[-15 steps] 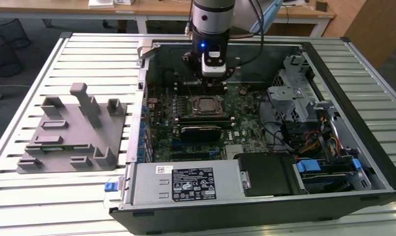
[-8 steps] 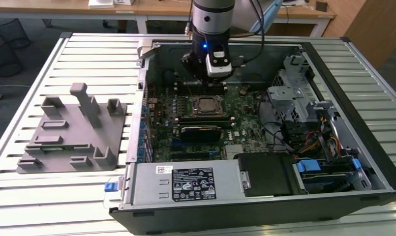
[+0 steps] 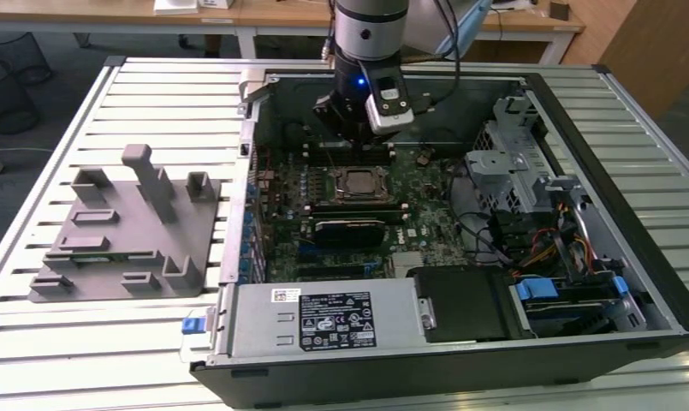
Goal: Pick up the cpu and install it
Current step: 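Install the first cpu locking lever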
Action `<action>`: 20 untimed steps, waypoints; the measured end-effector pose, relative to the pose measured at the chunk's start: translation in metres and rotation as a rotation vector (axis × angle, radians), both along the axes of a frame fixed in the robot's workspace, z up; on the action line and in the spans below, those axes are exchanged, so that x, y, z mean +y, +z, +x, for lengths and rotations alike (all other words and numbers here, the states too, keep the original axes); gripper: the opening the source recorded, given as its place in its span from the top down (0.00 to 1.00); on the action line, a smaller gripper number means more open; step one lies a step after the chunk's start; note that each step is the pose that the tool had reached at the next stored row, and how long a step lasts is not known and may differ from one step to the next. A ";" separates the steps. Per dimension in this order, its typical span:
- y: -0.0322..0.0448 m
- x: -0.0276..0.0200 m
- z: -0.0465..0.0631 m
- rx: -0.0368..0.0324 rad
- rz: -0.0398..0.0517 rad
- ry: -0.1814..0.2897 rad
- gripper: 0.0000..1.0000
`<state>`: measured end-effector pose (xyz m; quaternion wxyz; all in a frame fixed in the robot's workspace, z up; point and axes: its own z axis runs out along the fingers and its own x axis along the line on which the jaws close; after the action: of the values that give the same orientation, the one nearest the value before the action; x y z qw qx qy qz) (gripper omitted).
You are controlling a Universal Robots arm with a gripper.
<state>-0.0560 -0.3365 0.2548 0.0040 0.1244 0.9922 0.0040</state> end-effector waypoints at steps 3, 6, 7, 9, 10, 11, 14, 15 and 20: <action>-0.0003 0.0000 0.000 -0.0001 0.0000 0.054 0.89; -0.0006 0.0000 0.000 0.0000 0.0000 0.108 0.89; -0.0008 0.0000 0.000 0.0000 0.0000 0.126 0.89; -0.0011 0.0000 0.000 0.0000 0.0000 0.163 0.89; -0.0011 0.0000 0.000 0.0000 0.0006 0.180 0.89; -0.0013 0.0000 0.000 -0.0003 0.0037 0.194 0.89; -0.0016 0.0000 0.000 -0.0039 0.0445 0.217 0.89; -0.0017 0.0000 0.000 -0.0045 0.0550 0.223 0.89; -0.0017 0.0000 0.000 0.0016 0.0553 0.282 0.89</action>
<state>-0.0561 -0.3365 0.2530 -0.0009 -0.0160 0.9994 0.0318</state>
